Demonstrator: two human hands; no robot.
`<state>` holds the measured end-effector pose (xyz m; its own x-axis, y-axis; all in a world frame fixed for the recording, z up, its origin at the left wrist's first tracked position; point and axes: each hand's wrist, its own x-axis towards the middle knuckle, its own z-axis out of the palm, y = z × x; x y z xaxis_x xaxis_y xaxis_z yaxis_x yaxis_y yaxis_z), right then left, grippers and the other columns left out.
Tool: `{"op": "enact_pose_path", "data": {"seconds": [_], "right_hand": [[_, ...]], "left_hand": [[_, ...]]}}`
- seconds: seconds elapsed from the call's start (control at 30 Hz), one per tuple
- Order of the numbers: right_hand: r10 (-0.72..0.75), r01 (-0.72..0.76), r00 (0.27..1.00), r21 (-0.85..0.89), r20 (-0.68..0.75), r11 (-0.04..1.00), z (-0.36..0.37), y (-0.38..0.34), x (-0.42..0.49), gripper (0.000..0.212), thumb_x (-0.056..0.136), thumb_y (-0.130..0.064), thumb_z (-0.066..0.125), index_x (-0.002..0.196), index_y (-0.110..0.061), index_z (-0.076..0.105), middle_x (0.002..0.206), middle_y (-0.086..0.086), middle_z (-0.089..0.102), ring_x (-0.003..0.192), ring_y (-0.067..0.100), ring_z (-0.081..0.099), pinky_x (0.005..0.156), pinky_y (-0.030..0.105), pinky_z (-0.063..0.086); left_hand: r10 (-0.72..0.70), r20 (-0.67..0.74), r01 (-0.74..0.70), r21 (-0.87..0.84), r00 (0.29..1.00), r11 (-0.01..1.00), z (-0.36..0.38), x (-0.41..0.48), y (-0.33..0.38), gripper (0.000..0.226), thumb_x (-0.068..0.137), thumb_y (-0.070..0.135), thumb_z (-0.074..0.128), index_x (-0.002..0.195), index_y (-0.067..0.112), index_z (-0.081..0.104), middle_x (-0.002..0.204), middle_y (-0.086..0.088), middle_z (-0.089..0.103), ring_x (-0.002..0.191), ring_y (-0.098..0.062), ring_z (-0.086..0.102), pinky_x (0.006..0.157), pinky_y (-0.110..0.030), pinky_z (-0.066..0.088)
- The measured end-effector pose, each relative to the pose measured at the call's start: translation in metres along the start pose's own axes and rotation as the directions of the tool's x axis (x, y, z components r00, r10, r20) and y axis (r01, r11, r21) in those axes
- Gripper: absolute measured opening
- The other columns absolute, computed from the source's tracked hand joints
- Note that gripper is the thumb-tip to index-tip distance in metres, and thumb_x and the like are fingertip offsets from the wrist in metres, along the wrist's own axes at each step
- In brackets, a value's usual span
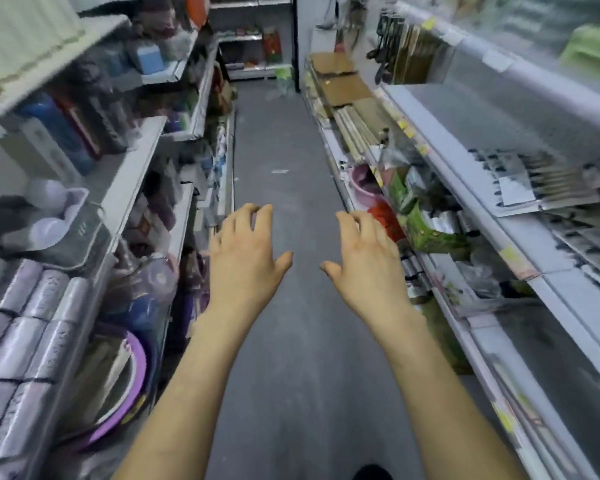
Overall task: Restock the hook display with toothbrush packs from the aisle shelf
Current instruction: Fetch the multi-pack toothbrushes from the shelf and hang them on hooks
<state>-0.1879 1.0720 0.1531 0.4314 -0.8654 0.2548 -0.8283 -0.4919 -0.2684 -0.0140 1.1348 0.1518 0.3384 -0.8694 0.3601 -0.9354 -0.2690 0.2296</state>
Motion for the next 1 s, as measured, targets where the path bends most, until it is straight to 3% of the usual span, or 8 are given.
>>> {"op": "enact_pose_path", "data": {"seconds": [0.17, 0.37, 0.53, 0.67, 0.83, 1.0], "right_hand": [[0.104, -0.104, 0.994, -0.015, -0.014, 0.994, 0.03, 0.051, 0.106, 0.084, 0.087, -0.042, 0.08, 0.154, -0.017, 0.034, 0.153, 0.012, 0.039, 0.144, 0.033, 0.037, 0.115, 0.048, 0.039], [0.136, -0.136, 0.99, -0.009, -0.022, 0.991, 0.059, 0.113, 0.248, 0.082, 0.085, -0.043, 0.082, 0.15, -0.016, 0.038, 0.149, 0.01, 0.043, 0.138, 0.033, 0.043, 0.107, 0.047, 0.044], [0.167, -0.167, 0.986, -0.012, -0.021, 0.986, 0.067, 0.157, 0.349, 0.085, 0.086, -0.039, 0.08, 0.154, -0.017, 0.034, 0.152, 0.014, 0.04, 0.142, 0.036, 0.04, 0.112, 0.051, 0.042], [0.234, -0.235, 0.969, -0.003, -0.072, 0.972, 0.076, 0.193, 0.404, 0.072, 0.086, -0.036, 0.078, 0.146, -0.017, 0.043, 0.146, 0.011, 0.046, 0.135, 0.035, 0.047, 0.106, 0.052, 0.047], [0.385, -0.392, 0.911, -0.017, -0.147, 0.92, 0.094, 0.239, 0.447, 0.063, 0.086, -0.034, 0.074, 0.141, -0.018, 0.046, 0.137, 0.008, 0.05, 0.127, 0.033, 0.052, 0.099, 0.049, 0.05], [0.595, -0.617, 0.78, -0.084, -0.192, 0.782, 0.104, 0.264, 0.47, 0.068, 0.089, -0.041, 0.07, 0.147, -0.019, 0.043, 0.144, 0.008, 0.046, 0.133, 0.031, 0.047, 0.107, 0.048, 0.045]], "left_hand": [[0.087, 0.047, -0.084, -0.054, 0.995, 0.995, 0.068, 0.113, 0.015, 0.079, 0.081, 0.044, 0.082, 0.147, 0.018, 0.047, 0.148, -0.008, 0.049, 0.138, -0.033, 0.046, 0.1, -0.054, 0.048], [0.111, 0.081, -0.107, -0.062, 0.99, 0.992, 0.141, 0.25, 0.039, 0.076, 0.084, 0.047, 0.078, 0.148, 0.02, 0.047, 0.151, -0.007, 0.047, 0.141, -0.032, 0.043, 0.105, -0.053, 0.045], [0.184, 0.083, -0.181, -0.043, 0.979, 0.982, 0.182, 0.356, 0.055, 0.075, 0.086, 0.045, 0.075, 0.15, 0.019, 0.046, 0.152, -0.007, 0.046, 0.142, -0.031, 0.042, 0.107, -0.052, 0.043], [0.262, 0.114, -0.255, -0.069, 0.958, 0.964, 0.22, 0.432, 0.073, 0.074, 0.087, 0.044, 0.075, 0.15, 0.019, 0.045, 0.153, -0.008, 0.045, 0.143, -0.032, 0.041, 0.107, -0.052, 0.043], [0.425, 0.162, -0.406, -0.137, 0.891, 0.904, 0.285, 0.505, 0.099, 0.072, 0.086, 0.046, 0.074, 0.148, 0.019, 0.047, 0.148, -0.009, 0.05, 0.136, -0.035, 0.048, 0.101, -0.052, 0.047], [0.638, 0.239, -0.591, -0.243, 0.732, 0.769, 0.335, 0.57, 0.134, 0.07, 0.084, 0.046, 0.075, 0.143, 0.022, 0.049, 0.141, -0.006, 0.052, 0.128, -0.034, 0.051, 0.092, -0.051, 0.049]]}}
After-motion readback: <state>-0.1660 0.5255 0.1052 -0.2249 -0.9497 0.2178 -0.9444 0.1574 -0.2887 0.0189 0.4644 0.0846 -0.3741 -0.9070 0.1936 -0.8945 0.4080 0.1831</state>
